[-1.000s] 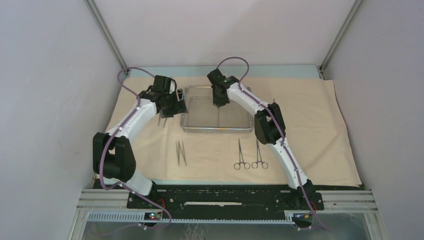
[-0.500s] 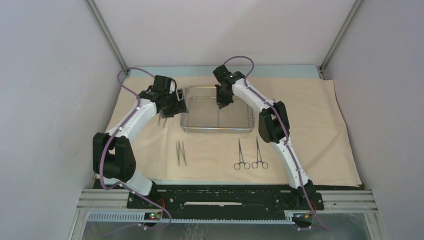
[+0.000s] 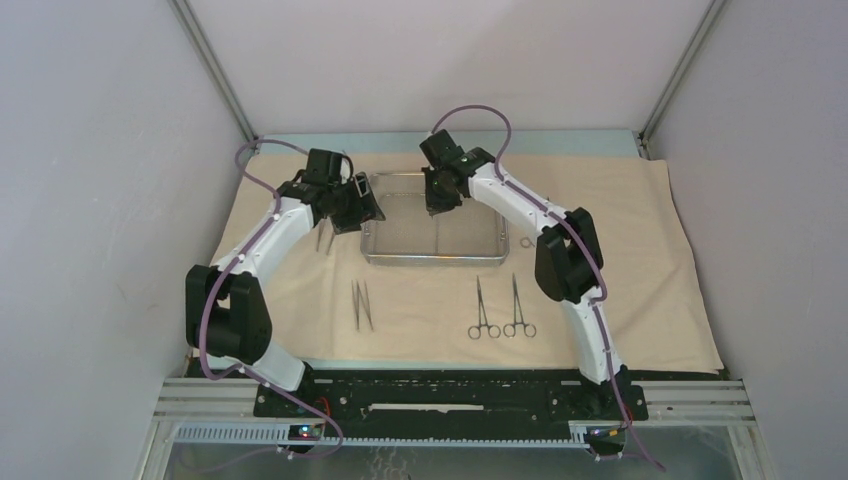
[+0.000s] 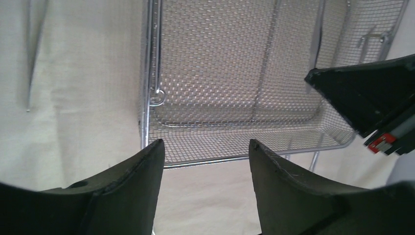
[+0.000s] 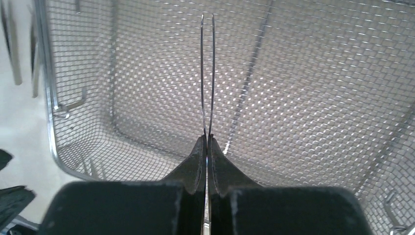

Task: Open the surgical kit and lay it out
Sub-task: Pick up the medical item from the container, then place the medical item in the surgical kit.

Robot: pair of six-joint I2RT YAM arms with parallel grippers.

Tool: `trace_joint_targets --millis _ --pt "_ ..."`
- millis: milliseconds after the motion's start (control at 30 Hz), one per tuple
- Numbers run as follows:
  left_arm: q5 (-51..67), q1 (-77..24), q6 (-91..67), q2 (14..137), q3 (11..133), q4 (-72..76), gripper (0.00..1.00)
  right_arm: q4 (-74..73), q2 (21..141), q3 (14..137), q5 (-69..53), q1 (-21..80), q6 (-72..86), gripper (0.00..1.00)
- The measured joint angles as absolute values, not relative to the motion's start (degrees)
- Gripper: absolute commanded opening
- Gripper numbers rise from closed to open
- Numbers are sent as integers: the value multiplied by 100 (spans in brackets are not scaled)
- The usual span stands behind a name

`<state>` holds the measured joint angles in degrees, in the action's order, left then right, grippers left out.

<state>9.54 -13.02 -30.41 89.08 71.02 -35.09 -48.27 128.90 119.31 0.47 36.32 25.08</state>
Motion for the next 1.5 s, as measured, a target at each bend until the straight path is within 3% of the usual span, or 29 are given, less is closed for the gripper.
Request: trace_joint_targets --millis 233,900,1500 --pt "1253 -1450 -3520 8908 7105 -3339 60 -4285 12543 11485 309 4056 2497 0" --pt "1728 -1660 -4405 9004 7116 -2554 57 -2967 11389 10154 -80 4324 2644 0" --pt "1857 -1594 -4792 9035 7105 -2058 41 -2534 11107 9741 -757 4338 2753 0"
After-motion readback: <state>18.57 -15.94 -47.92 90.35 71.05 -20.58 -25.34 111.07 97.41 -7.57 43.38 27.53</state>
